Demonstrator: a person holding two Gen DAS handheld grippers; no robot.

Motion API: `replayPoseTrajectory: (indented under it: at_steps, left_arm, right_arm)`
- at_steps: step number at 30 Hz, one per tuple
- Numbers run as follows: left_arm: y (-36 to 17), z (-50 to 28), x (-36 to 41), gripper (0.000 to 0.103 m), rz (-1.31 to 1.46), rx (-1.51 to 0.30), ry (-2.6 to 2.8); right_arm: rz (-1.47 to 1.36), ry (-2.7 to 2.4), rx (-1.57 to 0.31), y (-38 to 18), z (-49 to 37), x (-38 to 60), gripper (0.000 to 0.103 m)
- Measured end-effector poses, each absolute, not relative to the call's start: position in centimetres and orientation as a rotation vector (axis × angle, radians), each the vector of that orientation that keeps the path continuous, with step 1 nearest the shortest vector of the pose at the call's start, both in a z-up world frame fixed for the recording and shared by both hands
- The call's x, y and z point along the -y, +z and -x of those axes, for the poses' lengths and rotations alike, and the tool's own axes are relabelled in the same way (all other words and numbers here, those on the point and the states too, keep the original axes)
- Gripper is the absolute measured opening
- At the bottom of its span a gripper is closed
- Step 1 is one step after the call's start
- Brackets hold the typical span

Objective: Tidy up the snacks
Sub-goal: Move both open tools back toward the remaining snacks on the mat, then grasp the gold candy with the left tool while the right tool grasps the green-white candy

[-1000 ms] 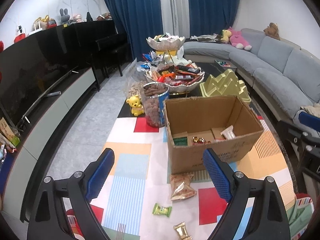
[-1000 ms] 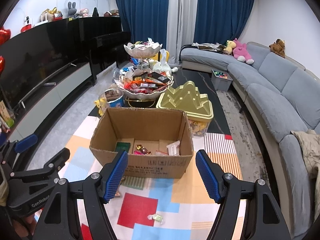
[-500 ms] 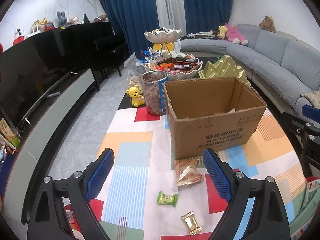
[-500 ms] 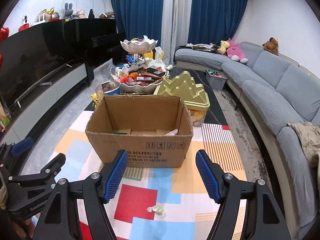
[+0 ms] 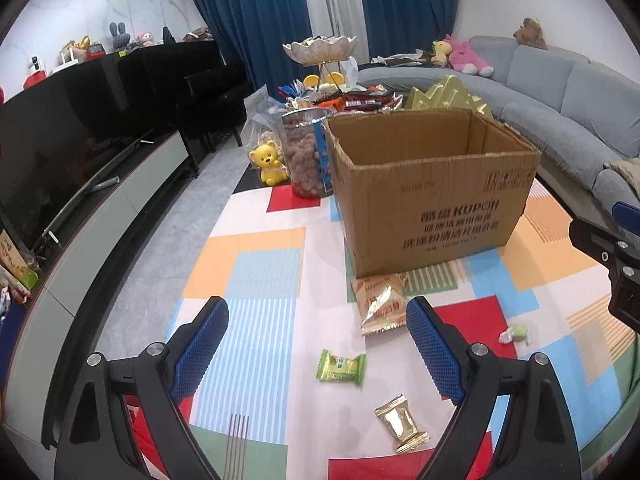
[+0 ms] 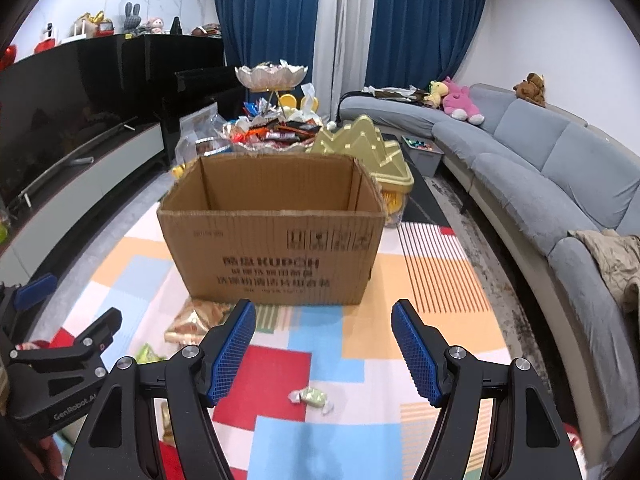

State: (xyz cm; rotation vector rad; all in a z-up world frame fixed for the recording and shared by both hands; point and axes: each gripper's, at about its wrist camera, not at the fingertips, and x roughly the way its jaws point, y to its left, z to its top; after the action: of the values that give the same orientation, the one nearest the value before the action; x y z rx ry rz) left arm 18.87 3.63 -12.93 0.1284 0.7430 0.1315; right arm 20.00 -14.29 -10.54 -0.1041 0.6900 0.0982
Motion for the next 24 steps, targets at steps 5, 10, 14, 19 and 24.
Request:
replayPoseTrajectory:
  at_steps: [5,10,14,19,24]
  left_arm:
    - [-14.4,-18.4,-3.9,0.091,-0.118,-0.745,0.122]
    - [-15.9,-18.2,-4.2,0.091,-0.118,-0.76,0.117]
    - [-17.1,-18.2,-4.6,0.091,-0.105,-0.794,0.115]
    - [-18.5,-18.3,-4.6,0.091,-0.093,-0.829,0.104]
    - [-18.9,-18.0,-4.8,0.091,-0.05,-0.877,0.111]
  right_arm:
    - [0.113,0.096,-0.697,-11.8,-19.7,14.3,0.071]
    - [0.134,0.109,-0.717,-13.1,-19.5,13.8,0.071]
    - [0.165,0.118,-0.735,-14.2,-19.2,13.3,0.071]
    - [0.165,0.114,-0.778,-15.6,-19.3,13.4,0.071]
    - [0.137,0.128,-0.828,-16.7,-19.6,13.8,0.071]
